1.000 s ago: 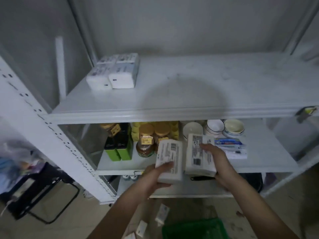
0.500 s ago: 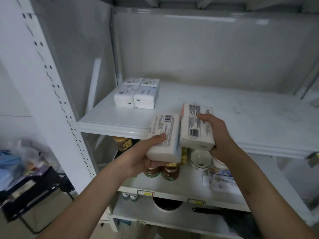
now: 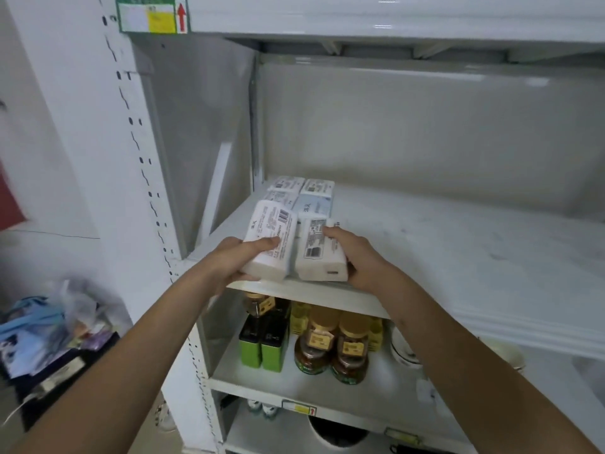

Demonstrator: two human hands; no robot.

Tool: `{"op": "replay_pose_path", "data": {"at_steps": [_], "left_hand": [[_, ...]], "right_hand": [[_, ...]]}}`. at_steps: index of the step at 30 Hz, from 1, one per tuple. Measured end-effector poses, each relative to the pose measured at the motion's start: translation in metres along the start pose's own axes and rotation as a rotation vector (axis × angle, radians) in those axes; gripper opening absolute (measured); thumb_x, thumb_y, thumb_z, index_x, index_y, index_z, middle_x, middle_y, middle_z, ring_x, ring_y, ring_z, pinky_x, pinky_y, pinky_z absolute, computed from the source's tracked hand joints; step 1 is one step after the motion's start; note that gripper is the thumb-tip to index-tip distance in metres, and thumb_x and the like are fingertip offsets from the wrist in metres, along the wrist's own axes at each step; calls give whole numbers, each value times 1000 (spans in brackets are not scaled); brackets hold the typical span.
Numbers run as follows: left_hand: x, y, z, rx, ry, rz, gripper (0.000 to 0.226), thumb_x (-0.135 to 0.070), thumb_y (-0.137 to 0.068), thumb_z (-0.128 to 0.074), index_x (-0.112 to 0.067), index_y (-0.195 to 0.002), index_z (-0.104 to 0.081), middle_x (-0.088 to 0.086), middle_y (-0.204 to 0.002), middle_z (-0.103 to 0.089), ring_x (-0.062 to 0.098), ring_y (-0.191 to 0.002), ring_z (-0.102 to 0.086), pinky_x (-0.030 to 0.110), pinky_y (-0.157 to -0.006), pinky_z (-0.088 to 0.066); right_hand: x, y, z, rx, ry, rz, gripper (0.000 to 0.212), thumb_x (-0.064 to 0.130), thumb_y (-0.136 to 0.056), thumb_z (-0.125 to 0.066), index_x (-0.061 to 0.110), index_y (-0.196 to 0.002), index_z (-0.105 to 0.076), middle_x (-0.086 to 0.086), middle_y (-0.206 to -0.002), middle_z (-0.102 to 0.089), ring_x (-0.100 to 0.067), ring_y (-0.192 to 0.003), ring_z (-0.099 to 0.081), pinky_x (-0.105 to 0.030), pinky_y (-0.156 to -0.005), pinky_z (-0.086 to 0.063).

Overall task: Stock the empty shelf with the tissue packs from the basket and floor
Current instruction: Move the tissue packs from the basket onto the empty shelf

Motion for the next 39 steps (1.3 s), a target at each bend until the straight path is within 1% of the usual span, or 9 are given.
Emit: {"op": "replay_pose_path", "data": {"at_steps": [6, 10, 12, 14, 17, 20, 23, 32, 39], "left_hand": [[-15, -21, 19, -156, -285, 1, 72, -75, -63, -76, -18, -106, -65, -5, -100, -68, 15, -91, -67, 30, -65, -56], [-11, -27, 29, -184, -396, -110, 69, -75, -76, -67, -16, -112, -69, 1, -110, -75, 22, -98, -71, 35, -78, -58], [-6, -18, 31, -141, -350, -232, 49, -73, -77, -68, -33, -106, -71, -16, -102, -78, 8, -96, -73, 26, -74, -58], [-4, -6, 31, -57, -349, -372, 33, -71, -73, -75, -60, -102, -62, -43, -98, -70, -16, -94, -67, 4, -70, -51], [13, -6, 34, -2, -383, -490, 70, -64, -64, -87, -69, -124, -51, -30, -123, -69, -5, -112, -66, 17, -91, -57], [26, -18, 42, -31, -437, -478, 101, -42, -71, -91, -32, -156, -37, -3, -148, -55, 20, -131, -58, 46, -110, -49], [26, -25, 45, -54, -462, -486, 103, -40, -70, -92, -30, -157, -37, -3, -147, -56, 19, -129, -59, 47, -111, -49], [21, -45, 39, -110, -520, -522, 105, -45, -67, -91, -27, -157, -39, -4, -146, -58, 18, -127, -60, 43, -111, -49], [8, -71, 35, -106, -579, -486, 104, -40, -72, -91, -24, -159, -36, -3, -148, -57, 17, -126, -58, 36, -112, -46]], "right_hand": [[-2, -31, -29, -187, 199, 105, 51, 45, -83, -76, 8, -119, -71, -11, -102, -79, -29, -89, -77, -40, -84, -64], [1, -27, -26, -252, 364, 230, 36, 50, -97, -58, 14, -100, -57, 0, -89, -68, -11, -69, -66, -14, -42, -49], [-3, -10, -19, -226, 436, 306, 32, 51, -102, -50, 20, -110, -46, 12, -90, -62, 1, -69, -64, -4, -36, -39], [-15, 9, -12, -133, 462, 417, 22, 49, -101, -54, 37, -114, -41, 31, -90, -63, 16, -76, -67, 4, -51, -43], [-34, 27, -7, 18, 613, 536, 50, 39, -91, -73, 53, -129, -44, 36, -123, -62, 10, -115, -64, -11, -86, -57], [-35, 25, -14, 10, 799, 585, 81, 32, -88, -79, 21, -154, -34, 5, -147, -54, -14, -128, -59, -35, -104, -56], [-28, 17, -23, -45, 781, 601, 75, 30, -87, -80, 17, -149, -40, -1, -143, -60, -20, -122, -64, -43, -100, -58], [-29, -15, -22, -128, 761, 642, 69, 36, -83, -83, 23, -140, -45, 13, -120, -62, -10, -101, -67, -27, -85, -57], [-19, -39, -22, -148, 795, 592, 87, 33, -86, -82, 16, -158, -35, -5, -154, -52, -24, -132, -57, -43, -111, -49]]}}
Point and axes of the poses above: each hand's wrist, its own y-axis away from the middle knuckle, its own z-axis out of the back of the hand, x = y × z, the point moved 3 cm from there along -y, towards the middle knuckle
